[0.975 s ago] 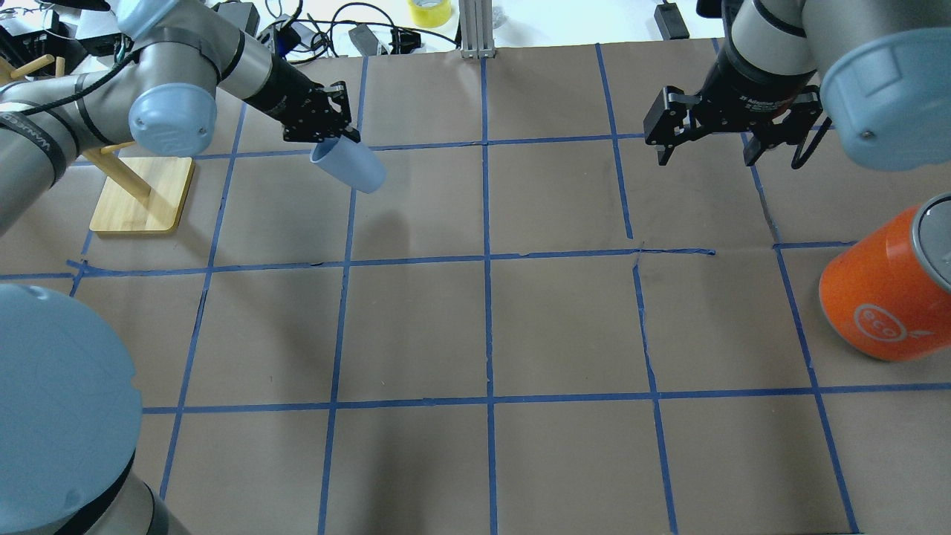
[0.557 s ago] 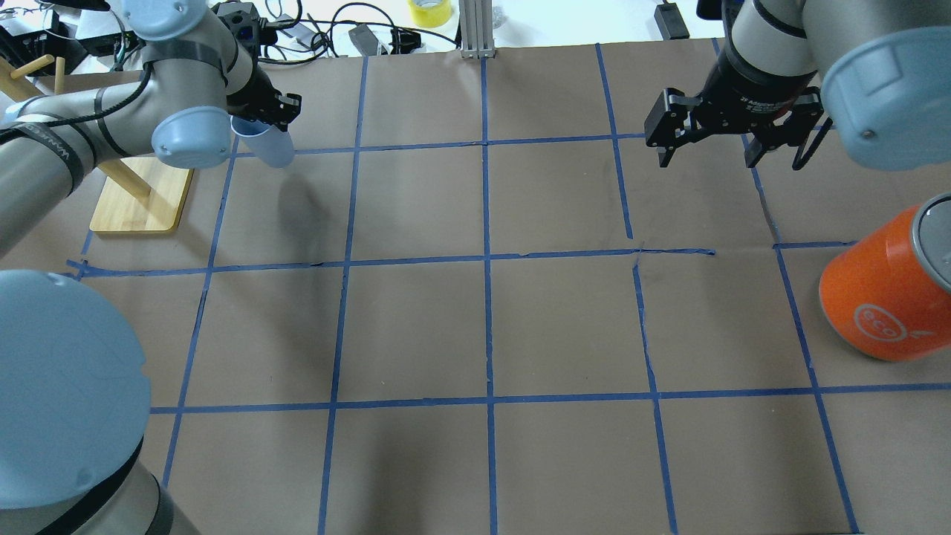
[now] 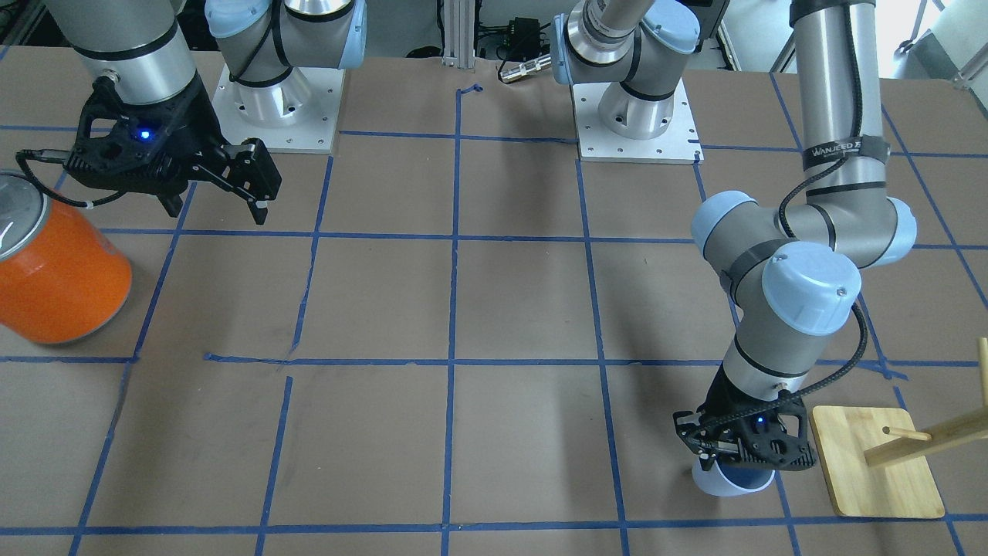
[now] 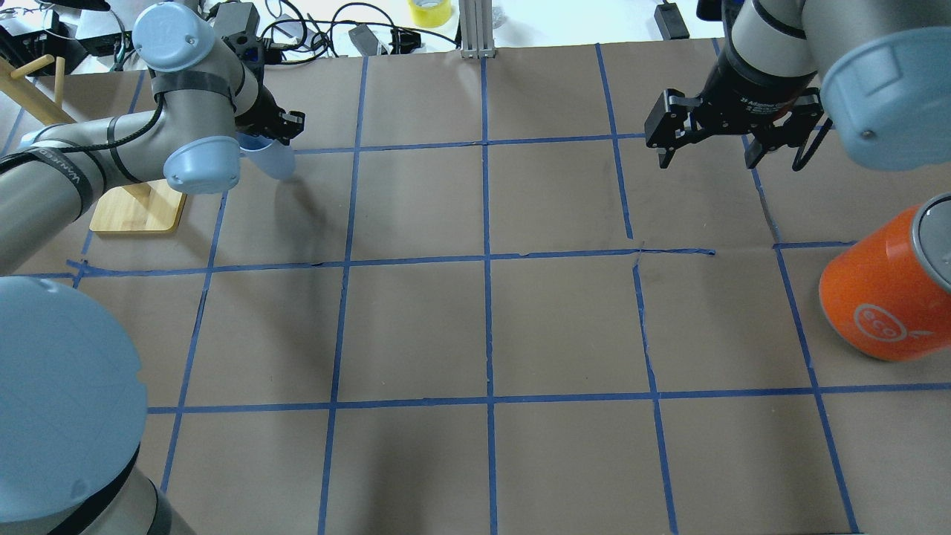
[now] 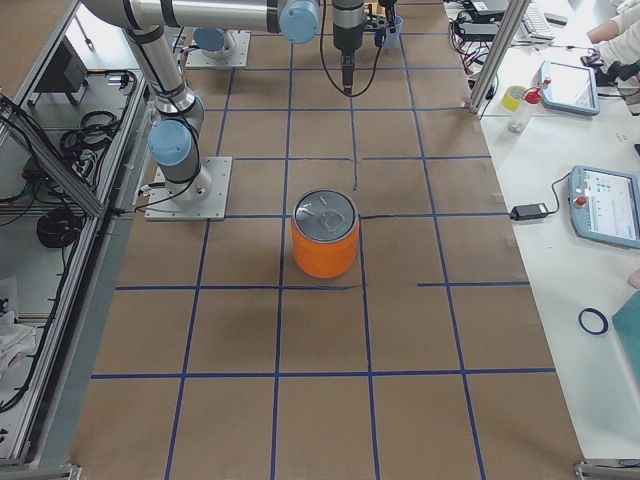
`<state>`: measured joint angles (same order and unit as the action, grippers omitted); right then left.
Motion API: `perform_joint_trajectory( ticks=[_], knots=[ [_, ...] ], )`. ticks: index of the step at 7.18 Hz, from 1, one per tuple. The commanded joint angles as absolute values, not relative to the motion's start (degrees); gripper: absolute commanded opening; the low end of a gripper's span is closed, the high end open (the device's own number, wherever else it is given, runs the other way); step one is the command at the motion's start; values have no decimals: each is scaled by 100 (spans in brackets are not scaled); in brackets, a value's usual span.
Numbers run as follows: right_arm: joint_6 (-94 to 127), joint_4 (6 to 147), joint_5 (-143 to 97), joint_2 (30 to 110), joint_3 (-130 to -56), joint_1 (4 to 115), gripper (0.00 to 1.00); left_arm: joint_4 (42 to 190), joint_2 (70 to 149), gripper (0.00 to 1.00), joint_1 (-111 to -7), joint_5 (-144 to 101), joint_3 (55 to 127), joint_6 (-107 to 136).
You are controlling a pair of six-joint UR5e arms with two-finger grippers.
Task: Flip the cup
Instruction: 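Set the cup upright on the table and open the left gripper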
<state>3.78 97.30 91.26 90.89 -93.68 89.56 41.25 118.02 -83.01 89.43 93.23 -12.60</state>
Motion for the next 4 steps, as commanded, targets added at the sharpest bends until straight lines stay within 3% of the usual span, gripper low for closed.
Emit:
perform_joint_trajectory(
  ticks=[1, 4],
  knots=[
    [378, 9729, 9132, 9088, -9369, 8956, 100, 4733, 11655, 100, -8367, 8956, 9264, -1248],
    [378, 9703, 9132, 9088, -9369, 8956, 100, 7828, 10629, 100, -8525, 9018, 8196, -1178]
  ],
)
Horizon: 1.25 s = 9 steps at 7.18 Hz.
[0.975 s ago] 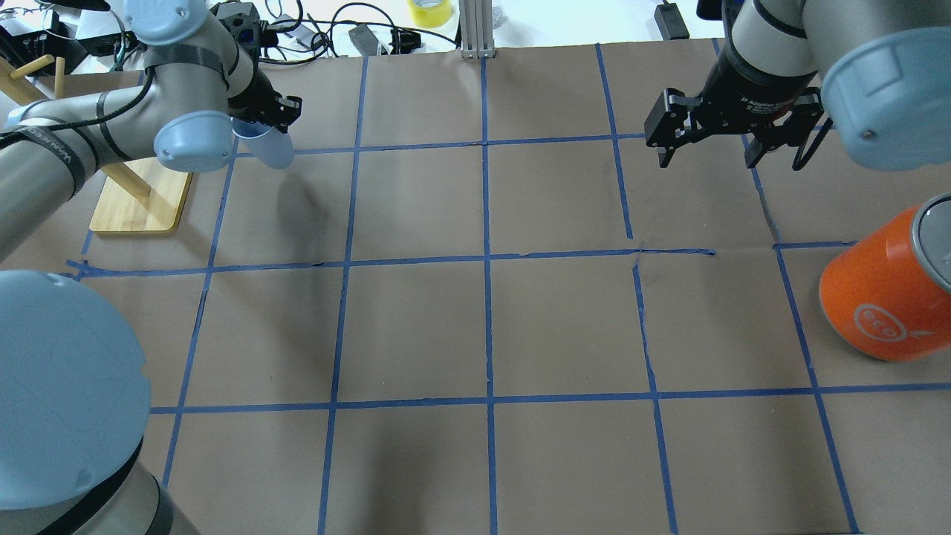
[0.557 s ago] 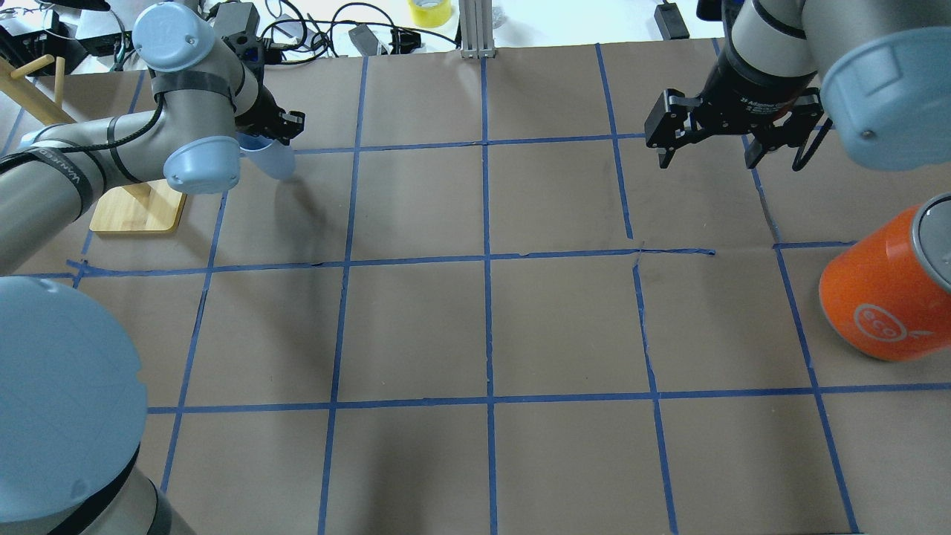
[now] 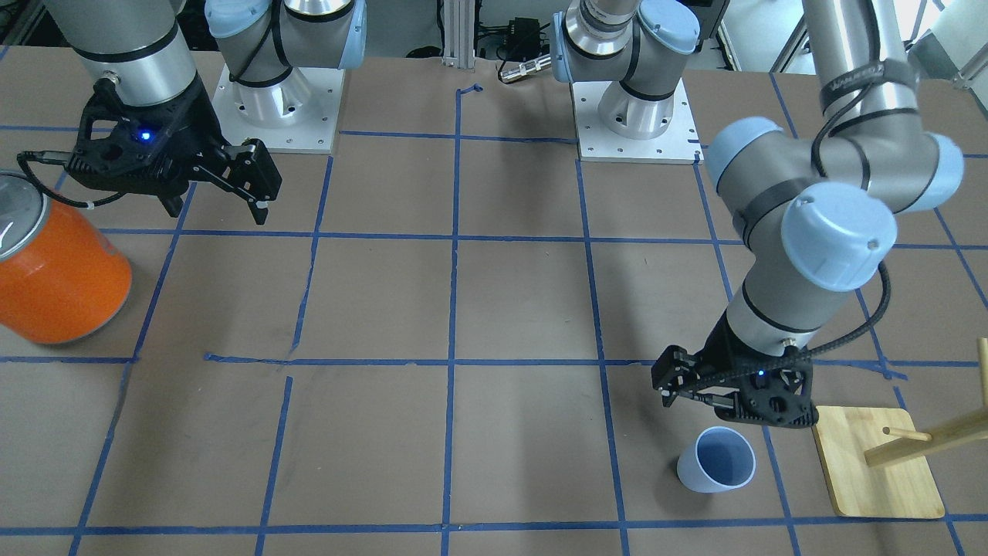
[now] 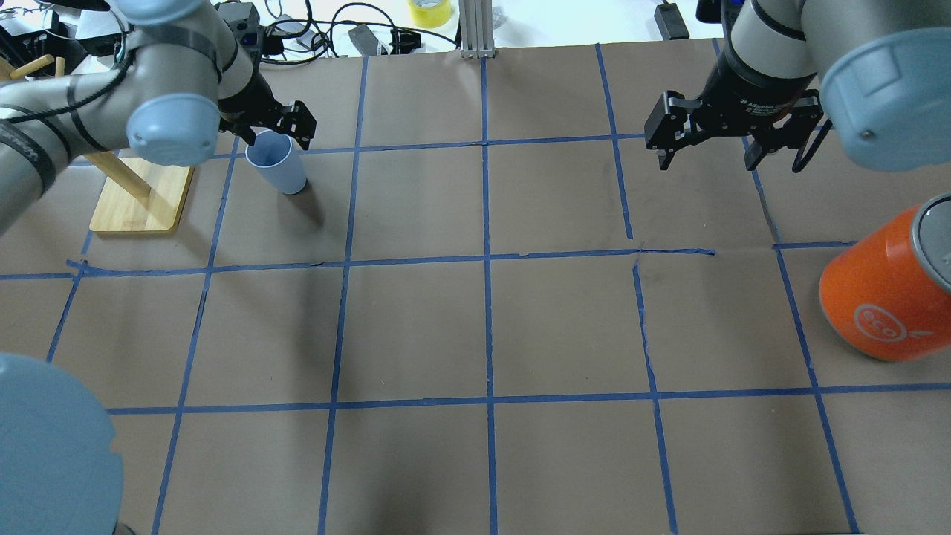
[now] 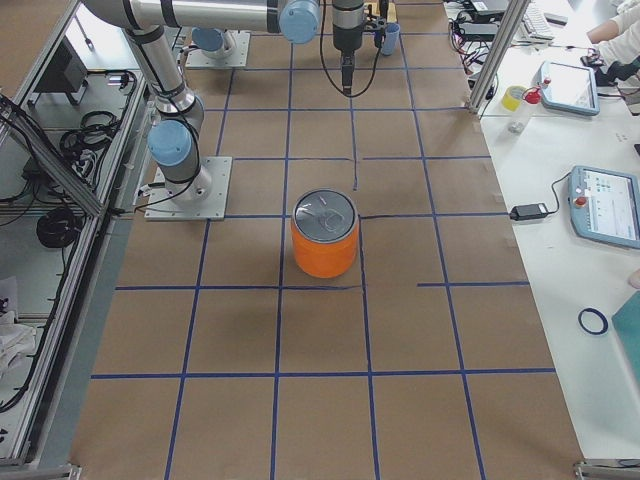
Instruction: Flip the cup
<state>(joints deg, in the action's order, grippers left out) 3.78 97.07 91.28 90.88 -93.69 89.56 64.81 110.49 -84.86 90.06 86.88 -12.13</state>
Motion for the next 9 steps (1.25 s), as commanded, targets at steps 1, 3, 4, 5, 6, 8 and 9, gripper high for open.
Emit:
perform_joint_trajectory(
  ticks=[1, 3, 4, 5, 6, 8, 9],
  knots=[
    [378, 9703, 9123, 9088, -9378, 8956, 100, 8449, 10243, 100, -8551, 8983, 7983, -1108],
    [378, 9703, 9132, 9088, -9378, 8956, 100, 8613, 9635, 100, -8901, 9069, 8015, -837],
    [378, 9703, 9123, 9088, -9378, 8956, 100, 8605, 9581, 100, -9051, 9236, 8172, -348],
    [378, 9703, 9123, 9088, -9378, 8956, 100, 8552, 9476, 100, -9183, 9316, 8522, -47],
    [378, 9703, 9123, 9088, -9378, 8956, 100, 8500, 9222, 100, -9228, 9264, 8795, -9],
    [378, 9659, 9123, 9088, -9378, 8956, 100, 8543, 8861, 100, -9220, 9298, 9087, 79],
    [378, 9650, 9123, 9088, -9378, 8956, 100, 8465, 8842, 100, -9185, 9273, 9157, 114]
  ],
)
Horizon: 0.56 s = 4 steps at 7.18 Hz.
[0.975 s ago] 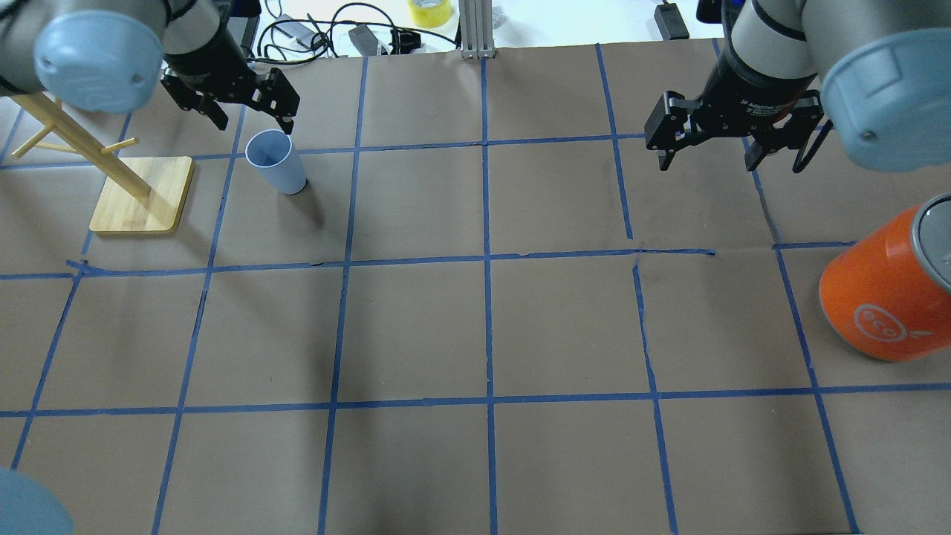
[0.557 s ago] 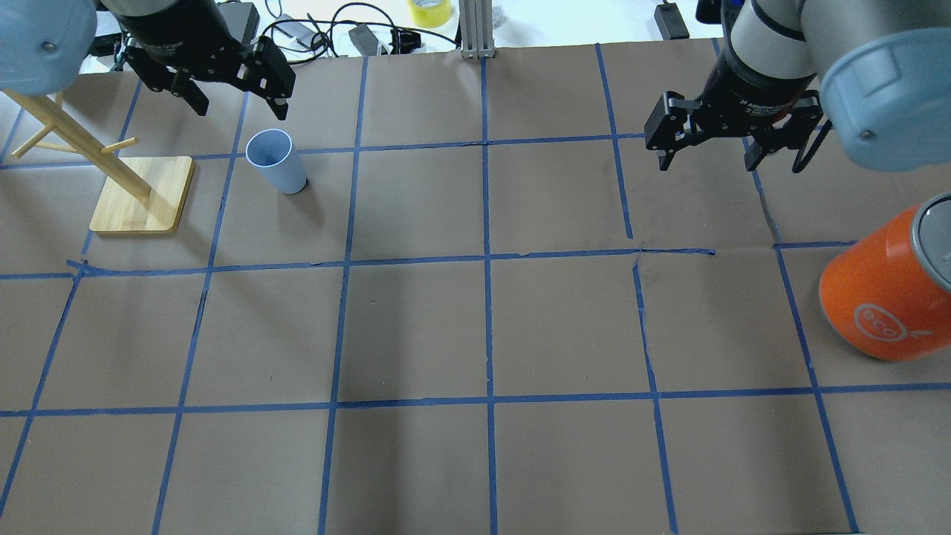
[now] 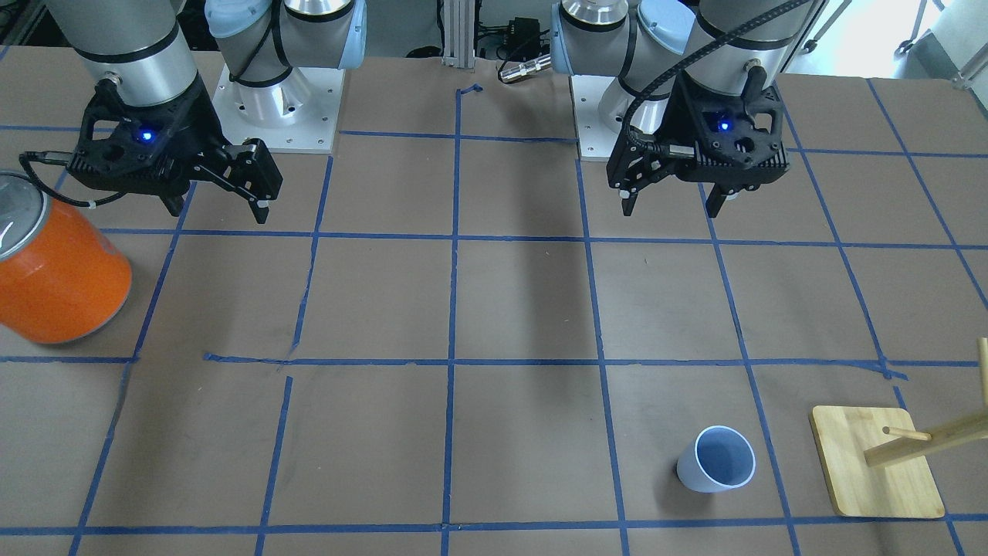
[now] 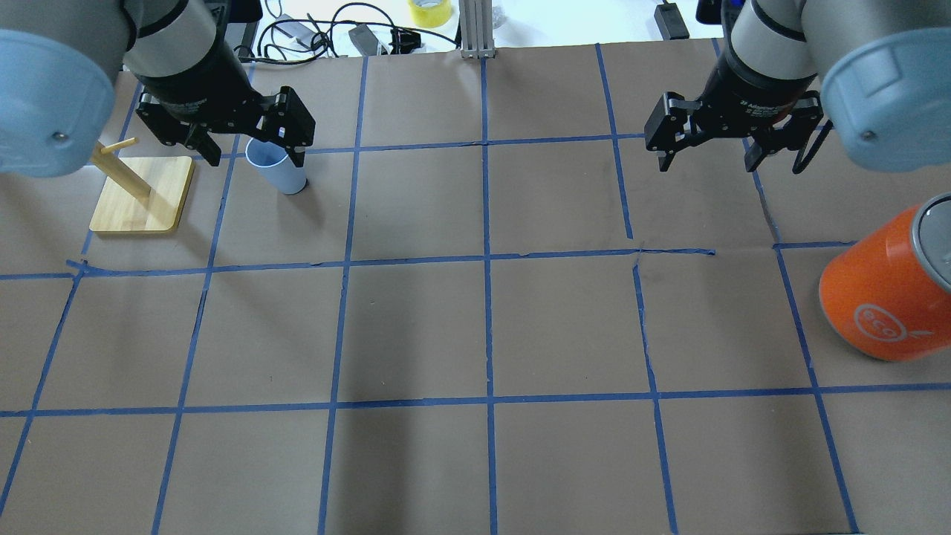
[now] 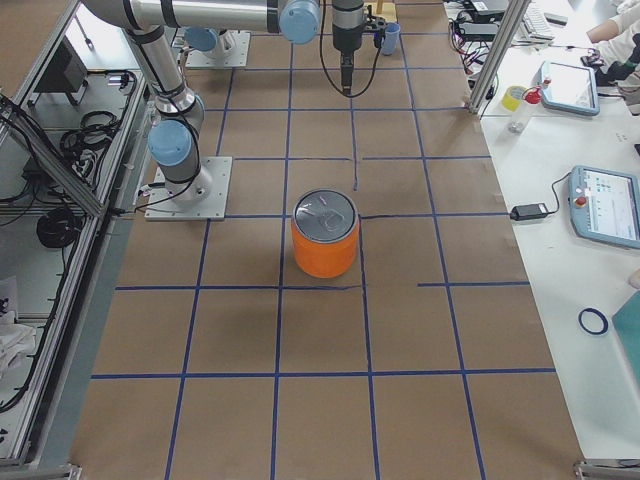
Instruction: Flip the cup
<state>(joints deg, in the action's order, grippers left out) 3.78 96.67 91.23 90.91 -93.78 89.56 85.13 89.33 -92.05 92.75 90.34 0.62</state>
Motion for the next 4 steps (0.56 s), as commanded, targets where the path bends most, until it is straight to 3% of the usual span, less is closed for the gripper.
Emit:
perform_joint_trajectory(
  ticks=[1, 4],
  knots=[
    [378, 9650, 9123, 9088, -9378, 8956, 100, 8464, 8859, 100, -9150, 9238, 9089, 97],
    [387, 9633, 9123, 9088, -9378, 8956, 100, 8473, 8780, 100, -9141, 9281, 9131, 97]
  ],
)
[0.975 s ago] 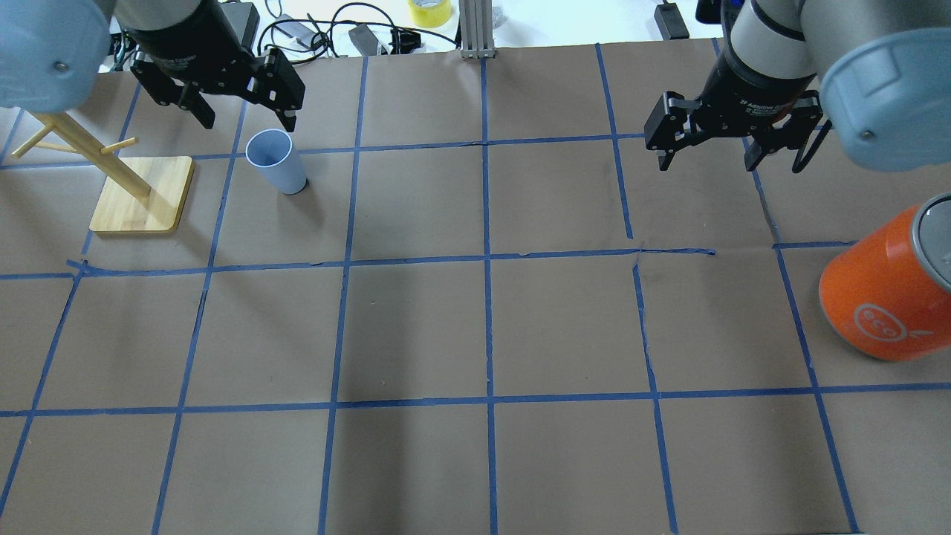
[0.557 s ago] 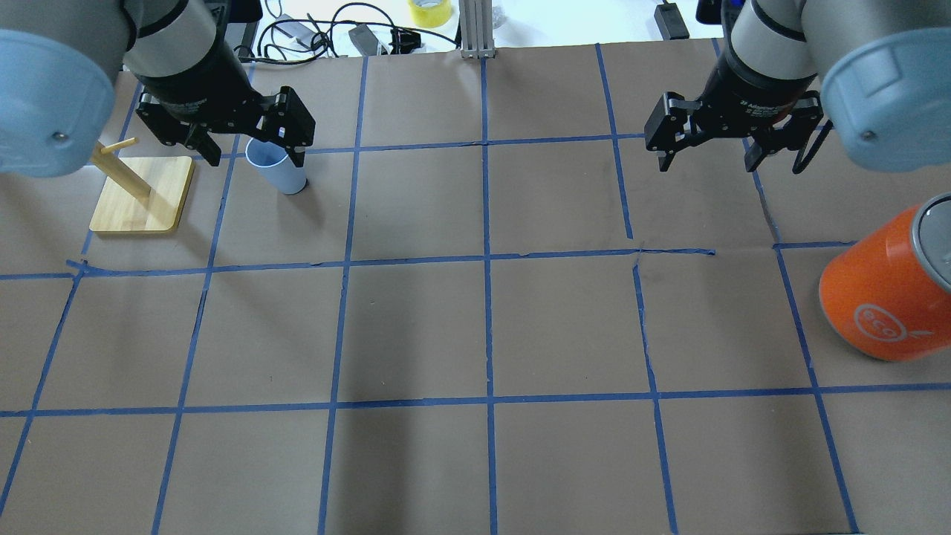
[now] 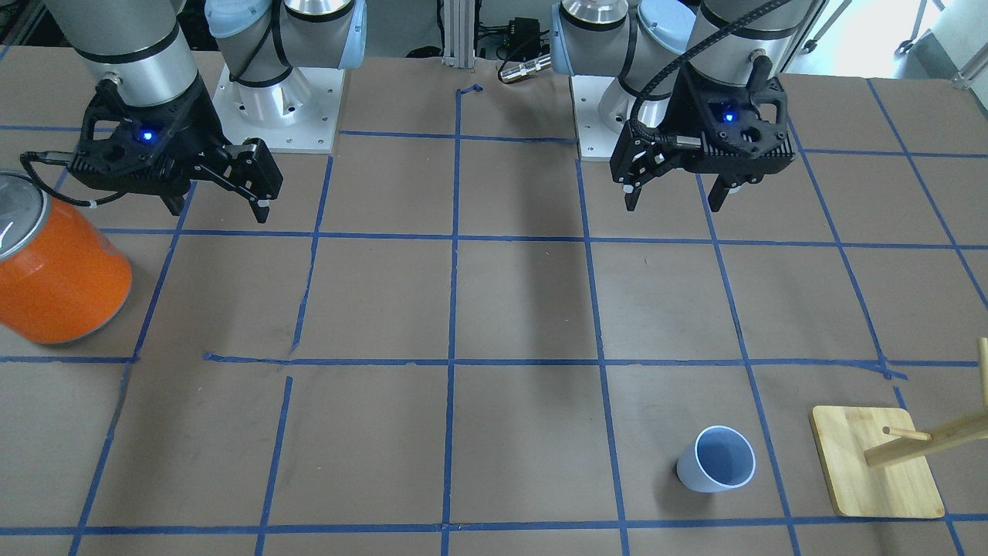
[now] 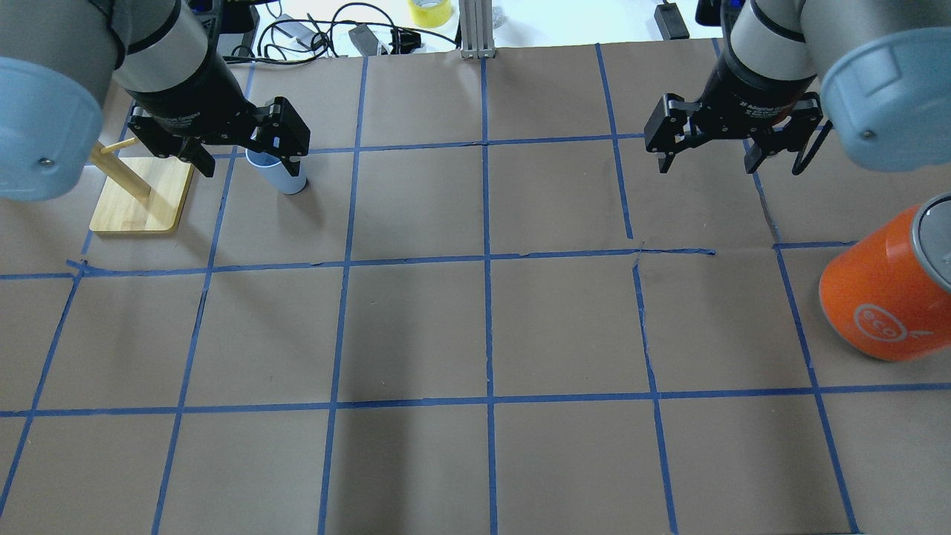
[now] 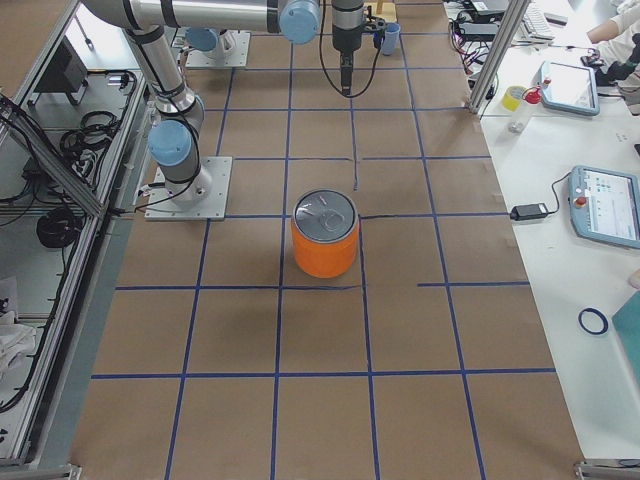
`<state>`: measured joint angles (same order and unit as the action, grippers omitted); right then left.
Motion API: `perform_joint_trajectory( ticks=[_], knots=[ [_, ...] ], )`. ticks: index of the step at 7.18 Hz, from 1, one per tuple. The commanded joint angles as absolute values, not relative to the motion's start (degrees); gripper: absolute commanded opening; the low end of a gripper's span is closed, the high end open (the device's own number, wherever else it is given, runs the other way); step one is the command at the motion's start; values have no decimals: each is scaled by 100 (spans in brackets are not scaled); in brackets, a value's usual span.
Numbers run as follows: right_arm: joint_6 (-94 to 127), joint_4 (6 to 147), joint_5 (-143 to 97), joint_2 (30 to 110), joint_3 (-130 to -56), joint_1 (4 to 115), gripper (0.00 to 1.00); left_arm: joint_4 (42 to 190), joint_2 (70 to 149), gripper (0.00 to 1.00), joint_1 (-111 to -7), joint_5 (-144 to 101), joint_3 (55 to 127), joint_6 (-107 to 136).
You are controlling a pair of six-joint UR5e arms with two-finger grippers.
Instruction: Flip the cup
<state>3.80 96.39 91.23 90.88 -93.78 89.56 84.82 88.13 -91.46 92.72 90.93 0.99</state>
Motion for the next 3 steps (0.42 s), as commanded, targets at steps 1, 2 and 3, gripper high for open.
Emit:
perform_joint_trajectory(
  ticks=[1, 2, 3],
  knots=[
    [378, 9624, 9123, 9088, -9378, 8956, 100, 8464, 8789, 100, -9132, 9281, 9132, 97],
    [378, 9624, 9123, 9088, -9378, 8956, 100, 8473, 8780, 100, -9132, 9290, 9132, 97],
    [378, 9624, 9123, 9088, -9378, 8956, 100, 8473, 8772, 100, -9132, 9316, 9123, 97]
  ],
)
